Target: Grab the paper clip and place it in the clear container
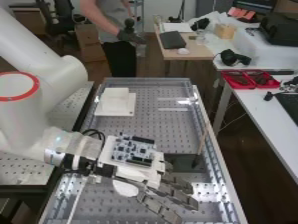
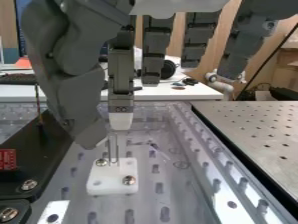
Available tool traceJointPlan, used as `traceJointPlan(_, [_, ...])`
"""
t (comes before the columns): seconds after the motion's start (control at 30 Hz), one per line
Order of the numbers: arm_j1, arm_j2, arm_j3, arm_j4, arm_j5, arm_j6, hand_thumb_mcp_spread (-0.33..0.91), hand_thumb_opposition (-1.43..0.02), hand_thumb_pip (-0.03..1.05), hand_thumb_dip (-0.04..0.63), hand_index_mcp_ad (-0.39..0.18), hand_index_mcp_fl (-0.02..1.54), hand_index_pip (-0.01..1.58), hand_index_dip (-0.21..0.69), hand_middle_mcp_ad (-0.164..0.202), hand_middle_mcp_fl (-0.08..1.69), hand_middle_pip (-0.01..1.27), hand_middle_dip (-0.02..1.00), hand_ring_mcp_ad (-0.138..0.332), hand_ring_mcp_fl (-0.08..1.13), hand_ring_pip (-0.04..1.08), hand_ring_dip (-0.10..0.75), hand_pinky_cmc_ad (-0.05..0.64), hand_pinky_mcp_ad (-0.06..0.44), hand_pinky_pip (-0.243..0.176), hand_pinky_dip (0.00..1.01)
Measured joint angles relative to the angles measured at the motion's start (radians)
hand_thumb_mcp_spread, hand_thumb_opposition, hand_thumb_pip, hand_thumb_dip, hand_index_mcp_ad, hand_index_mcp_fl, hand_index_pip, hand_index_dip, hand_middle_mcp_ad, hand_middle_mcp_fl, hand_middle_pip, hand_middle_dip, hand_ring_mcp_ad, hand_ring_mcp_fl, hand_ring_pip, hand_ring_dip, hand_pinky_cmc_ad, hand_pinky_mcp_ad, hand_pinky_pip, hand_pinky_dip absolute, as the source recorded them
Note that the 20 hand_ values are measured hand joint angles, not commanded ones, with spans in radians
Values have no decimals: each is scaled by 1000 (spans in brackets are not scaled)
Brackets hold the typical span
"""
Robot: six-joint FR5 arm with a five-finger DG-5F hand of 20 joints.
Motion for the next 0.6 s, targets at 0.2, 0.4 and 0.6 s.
traceJointPlan(0.2, [-8,-5,6,0,-17,-12,485,-817,545,253,-154,307,1328,79,-37,260,120,206,106,63,96,77,347,278,52,190])
traceJointPlan(0.4, [-16,-13,23,-11,-43,-26,485,-817,538,251,-155,339,1328,79,-47,257,120,206,98,77,93,77,347,278,52,190])
traceJointPlan(0.6, [-19,-21,36,-21,-67,-45,487,-819,538,251,-159,339,1330,72,-47,260,120,206,98,77,101,86,347,278,52,190])
